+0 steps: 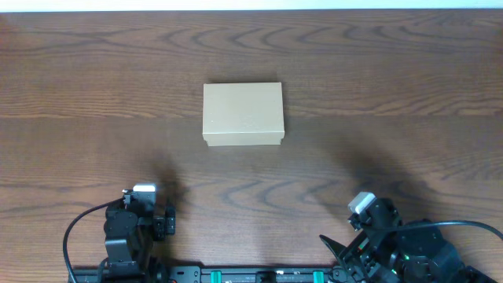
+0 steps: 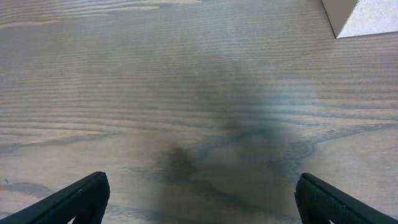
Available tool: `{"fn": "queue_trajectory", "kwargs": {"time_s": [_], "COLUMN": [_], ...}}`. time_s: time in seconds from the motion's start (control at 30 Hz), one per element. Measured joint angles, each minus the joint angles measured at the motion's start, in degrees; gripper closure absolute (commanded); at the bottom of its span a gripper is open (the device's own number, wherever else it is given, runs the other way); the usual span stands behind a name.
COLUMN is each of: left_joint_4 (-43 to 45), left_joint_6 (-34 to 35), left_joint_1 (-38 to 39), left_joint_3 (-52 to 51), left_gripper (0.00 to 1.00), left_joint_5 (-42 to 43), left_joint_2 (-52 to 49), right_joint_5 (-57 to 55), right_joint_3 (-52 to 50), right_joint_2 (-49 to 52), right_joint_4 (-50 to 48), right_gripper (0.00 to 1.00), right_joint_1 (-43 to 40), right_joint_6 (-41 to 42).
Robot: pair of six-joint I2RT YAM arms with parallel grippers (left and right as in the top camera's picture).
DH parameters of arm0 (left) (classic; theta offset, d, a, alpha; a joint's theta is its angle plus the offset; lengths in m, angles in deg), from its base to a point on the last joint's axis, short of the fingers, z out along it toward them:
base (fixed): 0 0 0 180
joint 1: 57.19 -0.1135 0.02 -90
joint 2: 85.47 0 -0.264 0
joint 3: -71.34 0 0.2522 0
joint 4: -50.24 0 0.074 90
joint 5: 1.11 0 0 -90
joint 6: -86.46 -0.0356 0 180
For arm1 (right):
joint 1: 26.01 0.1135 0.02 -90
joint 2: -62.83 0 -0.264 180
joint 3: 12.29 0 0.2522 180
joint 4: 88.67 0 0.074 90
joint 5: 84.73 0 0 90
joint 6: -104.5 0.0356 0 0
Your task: Pack container
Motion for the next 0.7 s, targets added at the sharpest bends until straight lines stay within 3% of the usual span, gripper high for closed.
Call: {"fn": "queue_trajectory", "kwargs": {"time_s": [0.2,0.3,0.7], "left_joint_4": [0.0,0.0,0.0], "left_joint_6": [0.0,0.0,0.0], "left_joint_1": [0.0,0.0,0.0], "left_joint_3": [0.0,0.0,0.02], "left_gripper": [0.05,0.05,0.05], "left_joint_5": [0.0,0.0,0.02], "left_joint_2": [0.0,0.0,0.02], "right_joint_5": [-0.63,-1.81,-5.53], "right_joint_3": [-0.02,-0.44,-16.81], "right_joint_2": [0.0,-0.02,-1.2], "right_joint_4": [-0.5,-5.25,-22.71], "right_gripper": [0.01,0.01,0.01], "right_joint_1": [-0.04,-1.25,-18.64], "right_joint_6": [-0.04,-0.22,-0.44]}}
